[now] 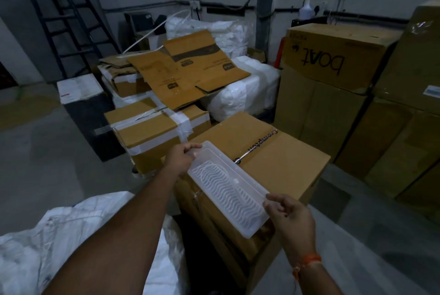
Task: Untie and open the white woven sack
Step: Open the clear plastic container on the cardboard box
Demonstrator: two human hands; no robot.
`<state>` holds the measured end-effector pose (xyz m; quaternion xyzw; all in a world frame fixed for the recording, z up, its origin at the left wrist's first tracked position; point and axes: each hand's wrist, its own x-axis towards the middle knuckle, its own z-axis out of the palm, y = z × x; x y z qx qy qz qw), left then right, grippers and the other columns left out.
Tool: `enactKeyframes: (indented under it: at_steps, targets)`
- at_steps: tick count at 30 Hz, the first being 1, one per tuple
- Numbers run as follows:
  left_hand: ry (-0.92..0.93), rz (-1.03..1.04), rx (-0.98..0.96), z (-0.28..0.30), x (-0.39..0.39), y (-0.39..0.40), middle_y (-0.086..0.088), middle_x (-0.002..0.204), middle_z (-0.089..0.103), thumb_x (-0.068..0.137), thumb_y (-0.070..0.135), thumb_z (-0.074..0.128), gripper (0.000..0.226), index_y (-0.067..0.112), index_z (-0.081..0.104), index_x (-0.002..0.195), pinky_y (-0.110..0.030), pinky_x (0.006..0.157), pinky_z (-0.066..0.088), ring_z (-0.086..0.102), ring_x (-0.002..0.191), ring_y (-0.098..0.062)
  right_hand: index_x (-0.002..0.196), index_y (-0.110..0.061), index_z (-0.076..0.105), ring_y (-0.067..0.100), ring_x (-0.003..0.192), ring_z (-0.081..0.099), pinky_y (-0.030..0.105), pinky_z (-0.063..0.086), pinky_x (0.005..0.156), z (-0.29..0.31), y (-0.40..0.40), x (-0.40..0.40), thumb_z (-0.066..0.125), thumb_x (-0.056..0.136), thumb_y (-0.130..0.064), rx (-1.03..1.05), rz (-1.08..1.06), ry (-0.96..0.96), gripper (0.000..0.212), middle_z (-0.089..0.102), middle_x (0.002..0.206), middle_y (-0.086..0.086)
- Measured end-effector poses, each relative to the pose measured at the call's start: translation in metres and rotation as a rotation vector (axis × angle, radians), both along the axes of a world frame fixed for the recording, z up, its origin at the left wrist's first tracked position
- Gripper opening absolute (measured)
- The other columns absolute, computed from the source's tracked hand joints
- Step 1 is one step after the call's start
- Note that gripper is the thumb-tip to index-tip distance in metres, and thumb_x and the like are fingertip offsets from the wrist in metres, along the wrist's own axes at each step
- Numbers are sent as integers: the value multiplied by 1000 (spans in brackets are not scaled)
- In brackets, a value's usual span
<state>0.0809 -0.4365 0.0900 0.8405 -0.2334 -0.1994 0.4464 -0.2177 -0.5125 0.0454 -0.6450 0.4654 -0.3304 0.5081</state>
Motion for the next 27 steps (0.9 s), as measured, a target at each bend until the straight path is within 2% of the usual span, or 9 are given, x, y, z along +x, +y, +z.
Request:
enactKeyframes:
  at_steps: [3,5,7,11,16,18,23,25,27]
  targets:
    - [0,175,-140,1,-18,8,-7,135,70,99,15,68,19,31,74,108,-51,108,55,63,127,-30,90,-36,76,7,102,60,34,54,85,18,-21,12,75,85,-30,-165,81,123,8,67,108,-13]
    - [-20,284,-178,0,-35,17,-5,132,70,96,20,72,17,36,71,103,-51,104,57,65,122,-30,97,-35,76,4,103,62,35,56,87,37,-37,28,72,88,-29,-185,260,117,11,69,108,-16]
    - [-8,358,-191,-3,-52,28,-6,130,69,96,22,74,15,35,73,104,-47,101,59,66,116,-29,102,-32,77,4,99,67,37,60,87,53,-49,47,70,91,-27,-156,438,131,14,73,103,-14]
    - [157,365,-313,-13,-85,40,1,115,71,96,20,75,19,23,75,114,-33,83,58,67,89,-10,111,-22,77,9,99,70,39,57,96,62,-62,77,69,93,-21,-161,638,223,19,76,105,-4]
    - [275,304,-308,-21,-105,41,-12,124,73,94,10,75,23,21,73,115,-56,100,60,71,113,-36,110,-20,78,12,106,66,36,53,98,44,-66,88,73,88,-10,-238,653,293,25,74,117,1]
    - [282,311,-313,-24,-107,42,-17,120,74,93,9,76,25,20,74,115,-57,99,60,71,113,-40,108,-21,79,9,104,65,31,53,94,38,-66,89,73,87,-9,-214,633,264,25,74,116,0]
    - [291,332,-314,-20,-110,44,-18,120,75,93,11,77,27,20,74,118,-55,96,62,73,107,-34,109,-24,78,15,108,67,30,52,93,39,-66,90,75,87,-14,-213,628,323,25,74,118,2]
    - [309,339,-322,-16,-113,50,-8,124,72,95,14,75,26,23,73,119,-50,95,64,72,111,-28,111,-25,77,14,110,65,26,49,91,46,-58,90,76,87,-20,-336,609,378,25,72,122,-2]
    - [320,334,-359,-12,-115,65,0,126,68,97,16,73,24,26,72,118,-41,86,65,71,111,-22,109,-26,78,9,107,63,22,42,87,53,-43,88,76,86,-24,-490,545,324,23,72,119,-4]
